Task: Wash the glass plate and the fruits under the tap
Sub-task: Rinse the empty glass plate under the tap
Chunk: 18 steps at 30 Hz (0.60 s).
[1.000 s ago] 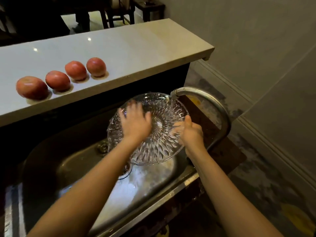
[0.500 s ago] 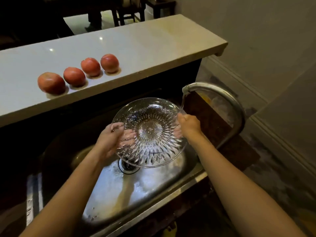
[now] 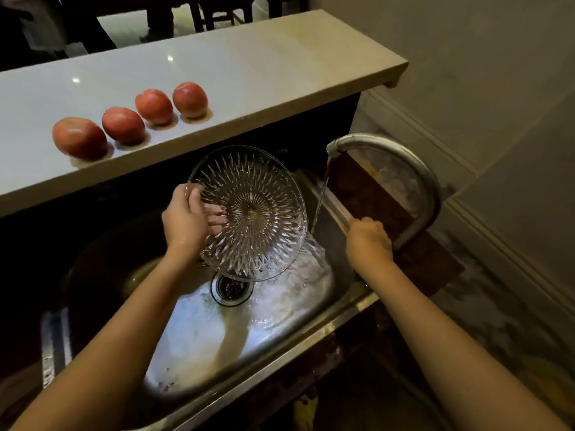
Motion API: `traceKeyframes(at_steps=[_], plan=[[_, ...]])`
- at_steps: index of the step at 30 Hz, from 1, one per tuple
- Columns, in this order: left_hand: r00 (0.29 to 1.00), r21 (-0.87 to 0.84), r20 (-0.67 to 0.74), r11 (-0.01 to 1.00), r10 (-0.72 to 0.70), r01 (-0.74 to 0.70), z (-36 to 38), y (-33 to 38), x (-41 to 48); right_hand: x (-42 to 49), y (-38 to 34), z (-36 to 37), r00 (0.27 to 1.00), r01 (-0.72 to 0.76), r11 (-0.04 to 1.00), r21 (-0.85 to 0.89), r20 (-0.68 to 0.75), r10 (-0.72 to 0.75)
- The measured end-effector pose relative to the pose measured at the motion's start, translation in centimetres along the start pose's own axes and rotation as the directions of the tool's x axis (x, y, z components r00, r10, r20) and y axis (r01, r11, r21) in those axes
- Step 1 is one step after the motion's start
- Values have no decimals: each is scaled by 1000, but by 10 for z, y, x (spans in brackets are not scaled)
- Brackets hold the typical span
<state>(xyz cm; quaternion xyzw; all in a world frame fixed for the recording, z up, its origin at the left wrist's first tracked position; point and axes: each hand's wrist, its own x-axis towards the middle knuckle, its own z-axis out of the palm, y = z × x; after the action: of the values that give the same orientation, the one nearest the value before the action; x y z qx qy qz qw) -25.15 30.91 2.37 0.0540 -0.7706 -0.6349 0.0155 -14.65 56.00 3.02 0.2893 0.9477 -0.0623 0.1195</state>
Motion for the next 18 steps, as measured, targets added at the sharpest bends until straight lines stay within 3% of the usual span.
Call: traceKeyframes(at_steps=[11, 18], plan=[[998, 28, 32, 998, 62, -62, 3, -9, -16, -17, 1, -1, 1000, -25, 999, -42, -19, 25], [989, 81, 38, 986, 141, -144, 0, -7, -32, -36, 3, 4, 989, 42, 999, -16, -141, -44]])
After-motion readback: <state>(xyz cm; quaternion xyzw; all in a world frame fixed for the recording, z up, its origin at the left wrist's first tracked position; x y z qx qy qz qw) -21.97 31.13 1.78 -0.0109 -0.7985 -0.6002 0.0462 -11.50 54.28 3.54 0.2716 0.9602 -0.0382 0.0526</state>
